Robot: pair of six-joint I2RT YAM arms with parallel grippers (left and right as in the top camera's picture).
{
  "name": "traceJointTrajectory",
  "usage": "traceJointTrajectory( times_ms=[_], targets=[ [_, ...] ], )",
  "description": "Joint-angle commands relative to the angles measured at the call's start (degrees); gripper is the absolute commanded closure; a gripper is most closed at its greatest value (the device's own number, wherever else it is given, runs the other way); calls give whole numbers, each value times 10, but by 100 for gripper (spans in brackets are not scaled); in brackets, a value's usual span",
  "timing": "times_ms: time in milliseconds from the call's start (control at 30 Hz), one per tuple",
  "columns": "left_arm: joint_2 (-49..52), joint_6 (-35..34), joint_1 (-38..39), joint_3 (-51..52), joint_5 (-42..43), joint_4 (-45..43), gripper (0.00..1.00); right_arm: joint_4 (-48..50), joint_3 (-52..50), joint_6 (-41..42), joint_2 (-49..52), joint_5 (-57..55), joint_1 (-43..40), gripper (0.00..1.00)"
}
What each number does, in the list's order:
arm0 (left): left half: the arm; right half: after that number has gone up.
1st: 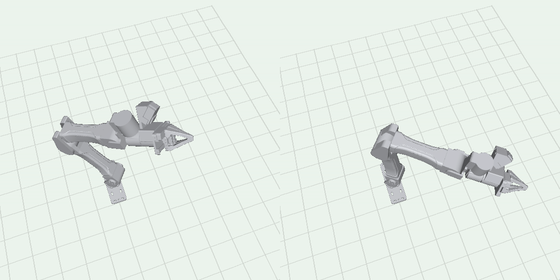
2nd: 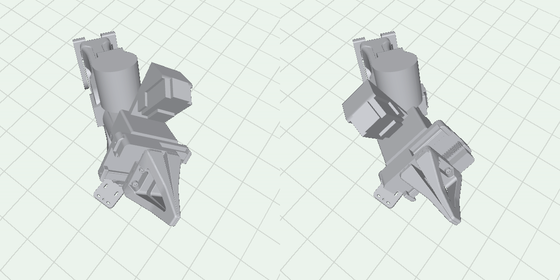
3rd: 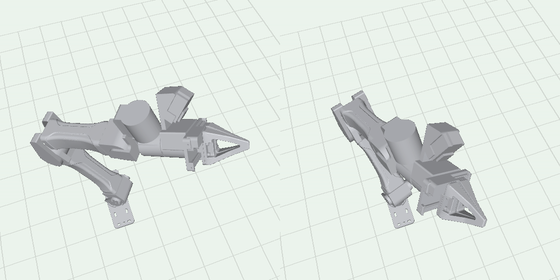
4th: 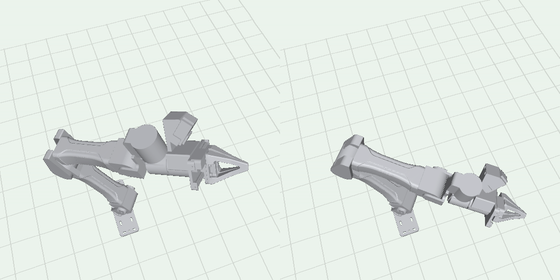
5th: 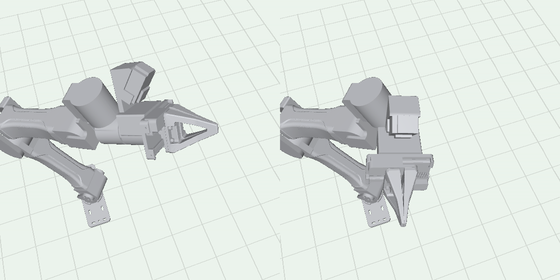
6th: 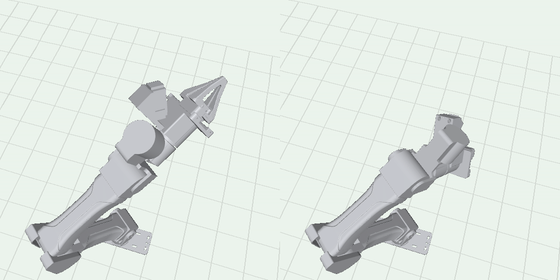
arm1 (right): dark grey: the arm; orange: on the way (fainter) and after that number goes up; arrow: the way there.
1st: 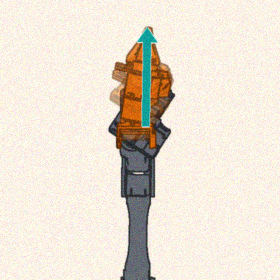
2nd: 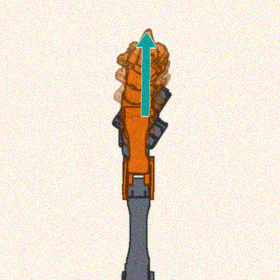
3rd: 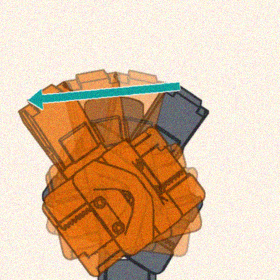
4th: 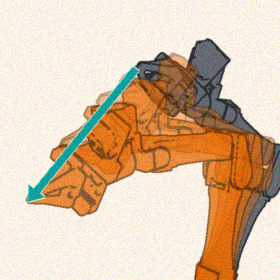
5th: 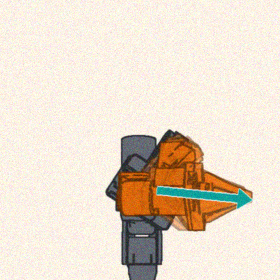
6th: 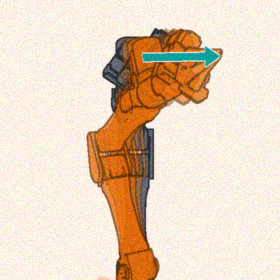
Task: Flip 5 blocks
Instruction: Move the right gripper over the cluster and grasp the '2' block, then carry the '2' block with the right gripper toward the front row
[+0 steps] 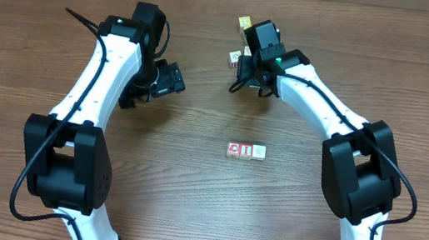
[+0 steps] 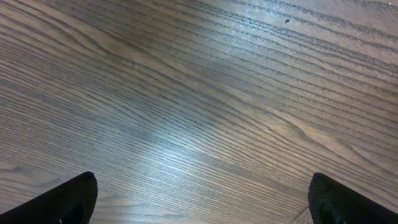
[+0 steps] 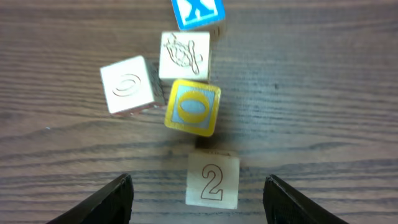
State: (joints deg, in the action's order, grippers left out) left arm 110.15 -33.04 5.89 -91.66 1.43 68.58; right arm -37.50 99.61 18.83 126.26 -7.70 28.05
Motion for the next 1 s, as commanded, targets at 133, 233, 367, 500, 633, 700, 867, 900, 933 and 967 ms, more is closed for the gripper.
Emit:
traceJointTrajectory(
  times_ms=[133, 233, 367, 500, 633, 700, 867, 900, 933, 967],
  targets=[
    [-8, 7, -1, -3, -4, 0, 0, 62, -51, -11, -16, -2, 0, 33],
    [-8, 7, -1, -3, -4, 0, 0, 88, -73, -11, -14, -6, 0, 33],
    [-8, 7, -1, -3, -4, 0, 0, 93, -78, -11, -11, -31, -9, 33],
    [-8, 7, -1, -3, -4, 0, 0, 94, -78, -11, -11, -32, -11, 41],
    [-8, 7, -1, -3, -4, 0, 0, 94, -78, -11, -11, -30, -11, 55],
    [-8, 7, -1, -3, -4, 0, 0, 93, -78, -11, -11, -16, -10, 50],
    [-8, 7, -1, -3, -4, 0, 0, 83, -78, -11, -11, 0, -10, 47],
    [-8, 7, -1, -3, -4, 0, 0, 81, -78, -11, -11, 1, -10, 48],
    [-8, 7, -1, -3, -4, 0, 0, 81, -80, -10, -11, 1, -10, 49],
    [-8, 7, -1, -3, -4, 0, 0, 81, -81, -10, -11, 1, -10, 51]
  ],
)
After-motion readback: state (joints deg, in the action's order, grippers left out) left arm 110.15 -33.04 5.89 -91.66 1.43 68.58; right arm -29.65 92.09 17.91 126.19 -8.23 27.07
